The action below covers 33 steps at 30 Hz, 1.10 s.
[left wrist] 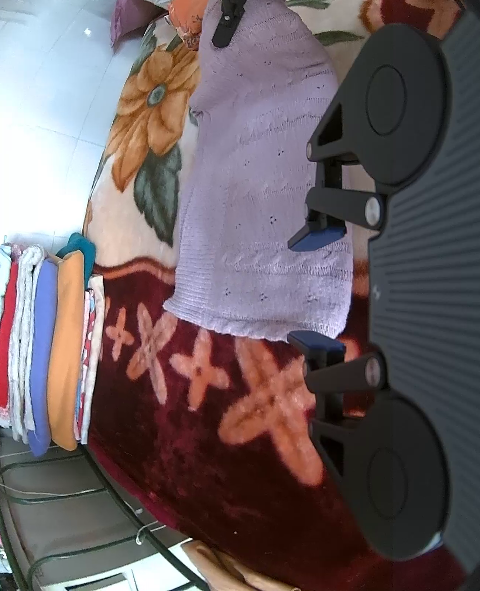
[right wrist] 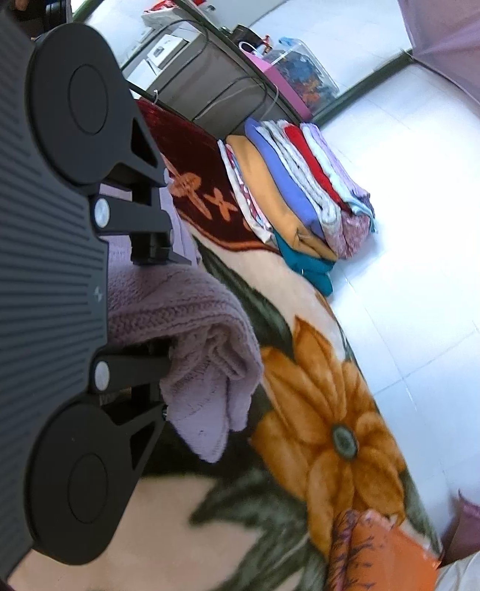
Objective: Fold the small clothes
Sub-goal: 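Grasp the cardigan side with the right gripper and lift it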
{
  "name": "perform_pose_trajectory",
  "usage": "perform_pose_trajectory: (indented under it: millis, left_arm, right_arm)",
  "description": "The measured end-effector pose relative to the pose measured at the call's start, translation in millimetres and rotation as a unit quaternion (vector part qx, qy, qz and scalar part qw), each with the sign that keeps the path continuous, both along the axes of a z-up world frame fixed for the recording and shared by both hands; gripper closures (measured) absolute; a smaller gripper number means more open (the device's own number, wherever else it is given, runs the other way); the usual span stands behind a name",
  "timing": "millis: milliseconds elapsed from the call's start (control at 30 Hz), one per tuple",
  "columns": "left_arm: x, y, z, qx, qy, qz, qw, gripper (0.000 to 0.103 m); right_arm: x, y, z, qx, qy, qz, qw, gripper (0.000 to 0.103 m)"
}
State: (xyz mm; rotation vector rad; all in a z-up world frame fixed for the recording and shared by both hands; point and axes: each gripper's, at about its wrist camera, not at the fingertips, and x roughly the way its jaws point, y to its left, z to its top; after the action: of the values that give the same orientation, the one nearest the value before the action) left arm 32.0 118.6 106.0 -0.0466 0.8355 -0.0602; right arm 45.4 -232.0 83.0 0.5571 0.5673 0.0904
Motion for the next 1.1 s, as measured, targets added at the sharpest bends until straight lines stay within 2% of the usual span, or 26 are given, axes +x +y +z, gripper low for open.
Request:
perform_pose_trajectory:
  millis: [400,533,667,867,1000,1033,1100]
  left_arm:
    - [4,18,-6,0.014,0.001,0.013,0.9998,0.054]
    - [5,32,-8,0.008,0.002,0.024,0.9997,0.054]
    - [2,47,-8,-0.007,0.003,0.038,0.9992,0.054]
    - [-2,69,-10,-0.012,0.002,0.057,0.9983,0.054]
    - [-3,81,-15,-0.018,0.007,0.068,0.9975,0.053]
    - [-3,83,-17,-0.018,0.009,0.07,0.9973,0.053]
    - [-2,87,-20,-0.019,0.012,0.073,0.9971,0.053]
  right_arm:
    - [21,53,34,-0.011,-0.024,0.043,0.999,0.075]
    - [32,84,43,-0.005,-0.032,0.058,0.998,0.075]
    - [48,120,43,-0.002,-0.021,0.098,0.995,0.075]
    - [72,183,25,-0.026,-0.001,0.152,0.988,0.075]
    - [94,217,-5,-0.048,0.048,0.189,0.98,0.073]
    - [98,227,-15,-0.058,0.068,0.202,0.975,0.068]
    - [100,242,-28,-0.072,0.082,0.215,0.97,0.06]
